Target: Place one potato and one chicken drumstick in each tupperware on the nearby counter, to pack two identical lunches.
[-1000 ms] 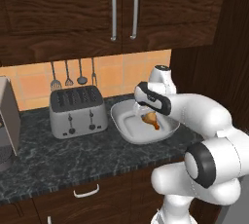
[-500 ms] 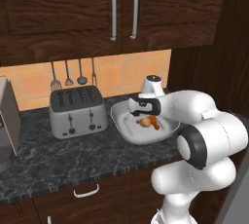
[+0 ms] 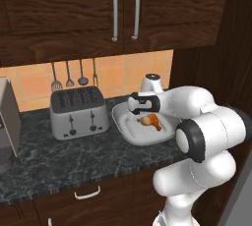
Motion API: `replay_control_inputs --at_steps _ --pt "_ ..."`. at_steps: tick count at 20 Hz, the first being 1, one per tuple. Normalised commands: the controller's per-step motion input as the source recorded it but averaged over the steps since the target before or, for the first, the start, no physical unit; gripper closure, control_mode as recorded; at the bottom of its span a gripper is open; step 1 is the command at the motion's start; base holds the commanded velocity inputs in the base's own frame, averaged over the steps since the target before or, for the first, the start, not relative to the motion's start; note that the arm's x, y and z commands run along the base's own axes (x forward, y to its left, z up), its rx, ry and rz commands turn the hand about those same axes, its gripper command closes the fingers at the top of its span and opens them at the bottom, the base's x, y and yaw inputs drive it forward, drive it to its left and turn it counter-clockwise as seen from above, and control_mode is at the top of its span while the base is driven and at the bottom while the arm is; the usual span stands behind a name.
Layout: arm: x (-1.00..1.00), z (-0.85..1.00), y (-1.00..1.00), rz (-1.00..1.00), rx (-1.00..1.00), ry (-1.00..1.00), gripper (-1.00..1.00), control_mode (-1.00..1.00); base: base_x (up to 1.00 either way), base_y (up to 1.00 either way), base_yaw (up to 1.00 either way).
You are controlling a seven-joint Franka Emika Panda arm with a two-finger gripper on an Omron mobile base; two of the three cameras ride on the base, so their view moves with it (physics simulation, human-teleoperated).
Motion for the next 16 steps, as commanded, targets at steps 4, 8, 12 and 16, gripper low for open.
replay_control_inputs --at_steps 4,8,12,16 --pt "0.0 0.0 0.0 0.0 0.0 0.0 -1.0 -1.0 0.0 0.0 0.0" --pt "0.0 0.02 0.0 0.0 0.0 0.0 -1.0 -1.0 0.0 0.0 0.0" --pt "-0.62 0.27 0.0 0.0 0.0 0.0 -1.0 -1.0 0.0 0.0 0.0" --pt "-1.0 0.29 -0.06 0.0 0.03 0.0 -1.0 -1.0 0.0 0.0 0.0"
